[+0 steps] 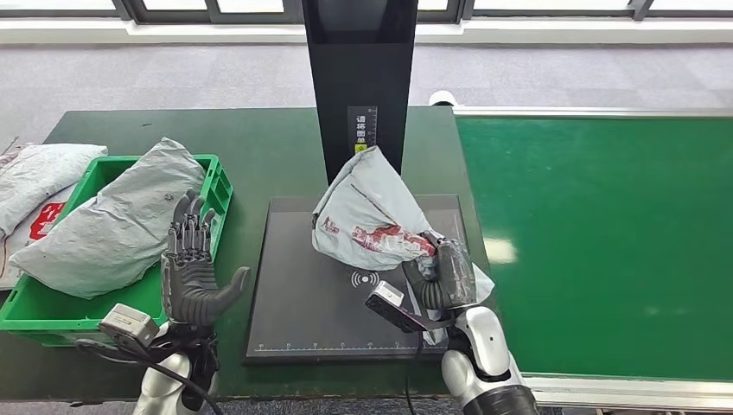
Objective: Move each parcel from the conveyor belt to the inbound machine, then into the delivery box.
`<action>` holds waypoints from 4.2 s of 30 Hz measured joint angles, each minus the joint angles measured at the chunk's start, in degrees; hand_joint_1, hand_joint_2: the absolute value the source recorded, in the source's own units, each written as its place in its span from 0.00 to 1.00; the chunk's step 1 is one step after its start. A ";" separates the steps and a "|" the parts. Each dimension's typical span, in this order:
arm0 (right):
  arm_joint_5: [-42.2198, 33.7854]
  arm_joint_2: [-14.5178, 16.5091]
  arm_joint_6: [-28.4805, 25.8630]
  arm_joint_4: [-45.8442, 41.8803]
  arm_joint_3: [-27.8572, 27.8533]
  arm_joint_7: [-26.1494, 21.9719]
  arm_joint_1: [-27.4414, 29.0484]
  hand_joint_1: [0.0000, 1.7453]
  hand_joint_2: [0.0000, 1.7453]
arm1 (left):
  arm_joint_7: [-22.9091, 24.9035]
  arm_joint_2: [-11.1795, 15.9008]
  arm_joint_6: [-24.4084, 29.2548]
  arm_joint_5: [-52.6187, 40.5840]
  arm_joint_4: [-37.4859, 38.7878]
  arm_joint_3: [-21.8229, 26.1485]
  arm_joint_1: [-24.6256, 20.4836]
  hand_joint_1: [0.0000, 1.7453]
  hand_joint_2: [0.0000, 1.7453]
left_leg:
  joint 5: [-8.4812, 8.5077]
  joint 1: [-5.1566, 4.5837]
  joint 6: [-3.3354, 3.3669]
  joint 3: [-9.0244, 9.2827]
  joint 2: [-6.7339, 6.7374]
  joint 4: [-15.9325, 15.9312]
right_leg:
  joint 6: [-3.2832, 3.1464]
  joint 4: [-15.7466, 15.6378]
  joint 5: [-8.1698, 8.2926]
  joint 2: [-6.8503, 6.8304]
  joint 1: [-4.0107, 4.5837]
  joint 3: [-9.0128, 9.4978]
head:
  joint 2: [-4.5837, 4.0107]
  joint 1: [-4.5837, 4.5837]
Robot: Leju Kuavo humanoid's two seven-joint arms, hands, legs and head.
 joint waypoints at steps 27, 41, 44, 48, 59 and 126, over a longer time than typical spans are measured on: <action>-2.60 0.44 -4.47 4.18 0.04 -0.92 -0.03 0.00 0.00 | 0.54 0.17 1.72 0.13 0.48 -0.54 -0.04 0.00 1.00 | 0.00 0.00 0.00 0.01 0.01 0.00 | 0.00 0.00 0.00 0.01 0.01 -0.02 | 0.00 0.00; -3.91 0.43 -5.25 2.72 0.04 -1.64 0.45 0.00 0.00 | 0.54 0.30 2.36 0.13 0.46 -1.05 -0.01 0.00 1.00 | 0.00 0.00 0.00 0.02 0.02 0.00 | -0.01 0.00 0.00 0.01 0.01 -0.02 | 0.00 0.00; -3.91 0.43 -5.25 2.65 0.04 -1.64 0.51 0.00 0.00 | 0.54 0.33 2.36 0.13 0.46 -1.05 -0.01 0.00 1.00 | 0.00 0.00 0.00 0.02 0.02 0.00 | -0.01 0.00 0.00 0.01 0.01 -0.02 | 0.00 0.00; -3.97 0.43 -5.35 2.55 0.04 -1.73 0.57 0.00 0.00 | 0.54 0.36 2.37 0.13 0.45 -1.05 0.00 0.00 1.00 | 0.00 0.00 0.00 0.02 0.02 0.00 | 0.00 0.00 0.00 0.01 0.01 -0.02 | 0.00 0.00; -15.83 0.43 -8.90 -2.19 0.03 -10.59 2.56 0.00 0.25 | 0.87 0.49 3.59 -0.21 0.46 -1.08 0.00 0.00 1.00 | 0.00 0.00 0.00 0.02 0.02 0.00 | 0.00 0.00 0.00 0.01 0.01 -0.02 | 0.01 0.00; -8.24 9.17 -13.21 -38.45 -24.74 -19.45 6.01 0.00 1.00 | 12.98 -5.35 11.17 -37.50 58.35 -19.98 -28.00 0.71 1.00 | 0.04 -0.09 0.04 0.07 0.11 0.03 | 0.03 -0.02 0.12 0.03 -0.09 0.02 | 0.01 0.00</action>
